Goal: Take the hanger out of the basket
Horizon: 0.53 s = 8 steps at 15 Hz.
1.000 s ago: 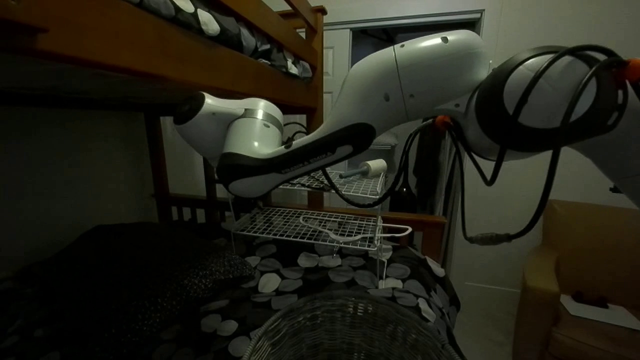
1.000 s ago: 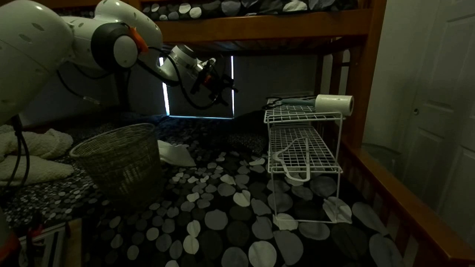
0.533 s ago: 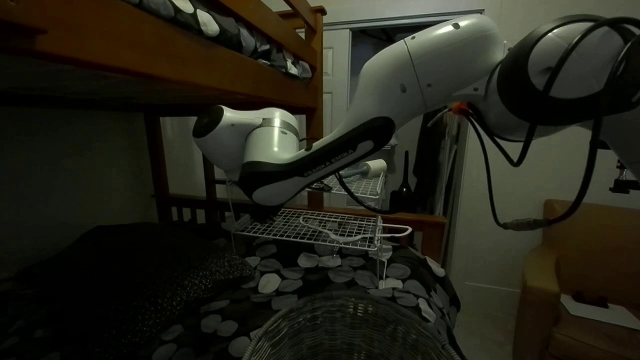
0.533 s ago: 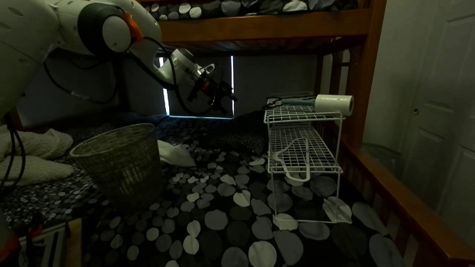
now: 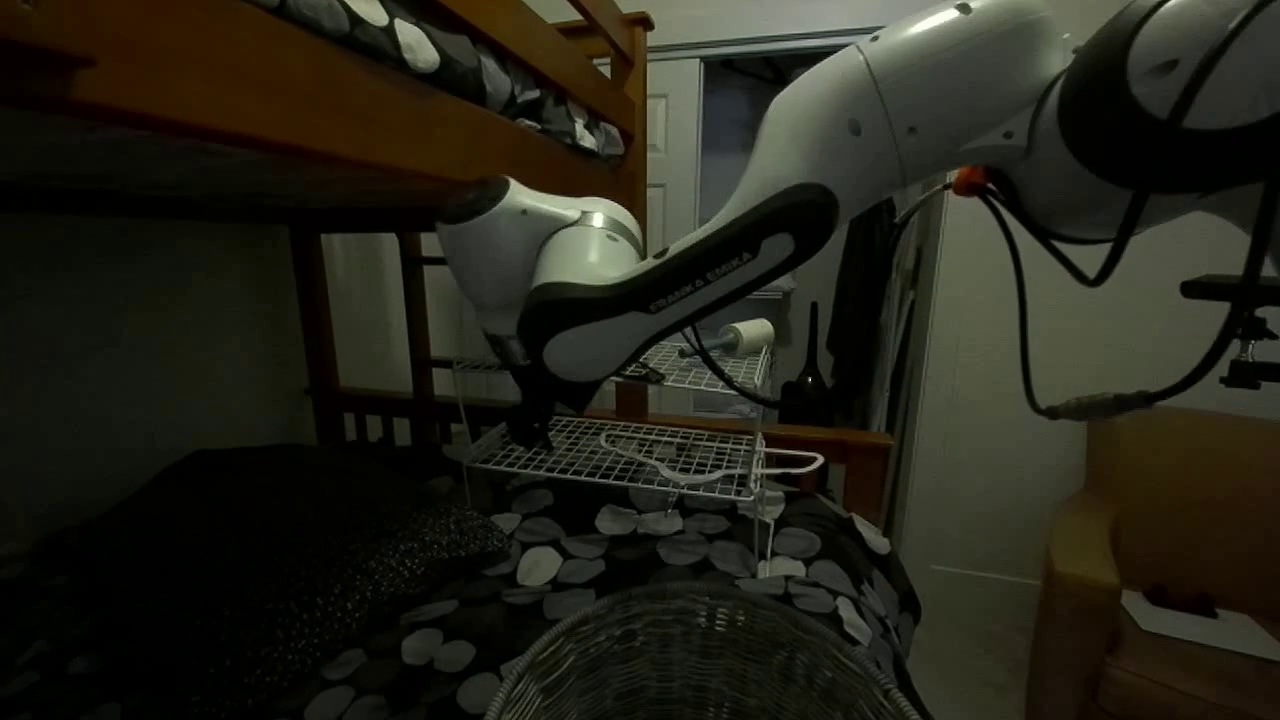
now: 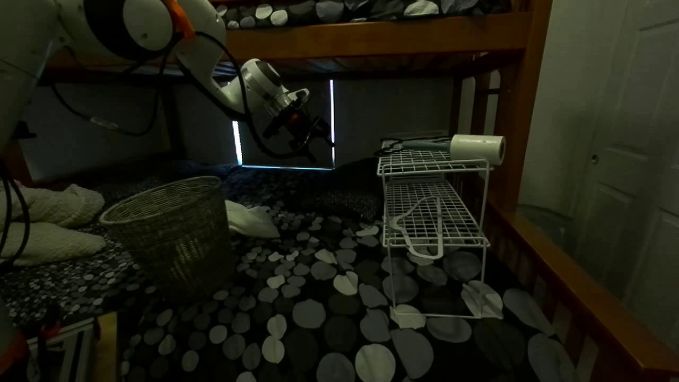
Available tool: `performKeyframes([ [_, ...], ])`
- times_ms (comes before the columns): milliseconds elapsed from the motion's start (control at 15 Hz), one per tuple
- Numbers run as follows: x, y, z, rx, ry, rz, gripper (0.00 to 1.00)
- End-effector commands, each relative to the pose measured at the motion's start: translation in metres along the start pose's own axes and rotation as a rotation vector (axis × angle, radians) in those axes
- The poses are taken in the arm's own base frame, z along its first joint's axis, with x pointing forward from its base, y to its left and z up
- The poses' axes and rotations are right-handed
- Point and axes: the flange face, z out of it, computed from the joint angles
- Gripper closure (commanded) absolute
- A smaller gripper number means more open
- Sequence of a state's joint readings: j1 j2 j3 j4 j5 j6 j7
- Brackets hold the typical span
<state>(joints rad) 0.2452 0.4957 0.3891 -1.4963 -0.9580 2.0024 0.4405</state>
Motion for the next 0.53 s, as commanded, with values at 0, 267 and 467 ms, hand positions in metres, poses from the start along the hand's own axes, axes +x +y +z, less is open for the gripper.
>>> performKeyframes([
  [0,-0.05,0.007,-0.008,0.184,-0.02,0.001,0.0],
  [267,-0.094,0.021,-0.005,0.374,-0.044,0.092,0.0],
  [467,-0.082,0.024,0.002,0.384,-0.032,0.089,0.0],
])
